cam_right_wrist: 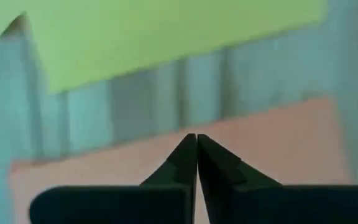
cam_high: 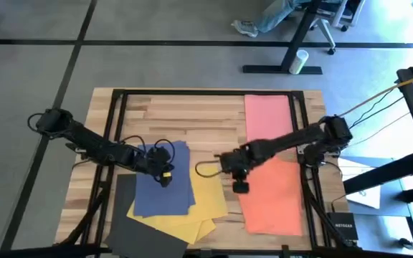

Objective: Organize paper
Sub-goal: Stack the orange paper on top of the orange paper

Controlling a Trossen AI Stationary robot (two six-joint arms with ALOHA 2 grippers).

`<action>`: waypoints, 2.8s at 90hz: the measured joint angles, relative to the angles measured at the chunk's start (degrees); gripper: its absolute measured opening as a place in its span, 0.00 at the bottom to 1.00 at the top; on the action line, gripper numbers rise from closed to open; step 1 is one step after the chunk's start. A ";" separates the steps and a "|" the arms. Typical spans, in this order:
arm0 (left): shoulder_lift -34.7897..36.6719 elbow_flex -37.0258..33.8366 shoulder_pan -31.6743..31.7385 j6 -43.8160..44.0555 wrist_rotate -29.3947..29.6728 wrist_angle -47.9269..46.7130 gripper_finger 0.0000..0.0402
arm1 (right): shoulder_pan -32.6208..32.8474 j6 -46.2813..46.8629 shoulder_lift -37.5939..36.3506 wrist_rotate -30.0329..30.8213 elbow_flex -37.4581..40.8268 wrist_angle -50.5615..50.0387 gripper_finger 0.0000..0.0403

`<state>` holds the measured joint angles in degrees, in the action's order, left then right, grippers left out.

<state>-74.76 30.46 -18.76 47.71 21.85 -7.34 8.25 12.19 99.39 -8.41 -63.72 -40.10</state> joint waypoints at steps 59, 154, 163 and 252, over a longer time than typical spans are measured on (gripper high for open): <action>0.02 -0.04 0.00 0.27 0.00 -1.18 0.00 | -7.56 -3.51 10.67 -4.06 -0.48 1.08 0.00; -0.02 -0.07 -0.02 0.15 -0.45 -2.86 0.00 | -12.54 -10.77 7.91 8.80 -1.63 -2.45 0.00; -0.02 -0.08 -0.02 0.23 -0.46 -3.11 0.00 | -12.92 -11.70 8.30 8.61 -0.25 -2.33 0.00; -0.02 -0.09 -0.04 0.97 -0.42 -3.10 0.00 | -10.91 -9.61 2.74 -0.25 1.14 -10.31 0.00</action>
<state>-74.78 30.37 -18.81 48.68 21.43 -10.44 -2.65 2.58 102.13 -8.66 -62.58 -50.40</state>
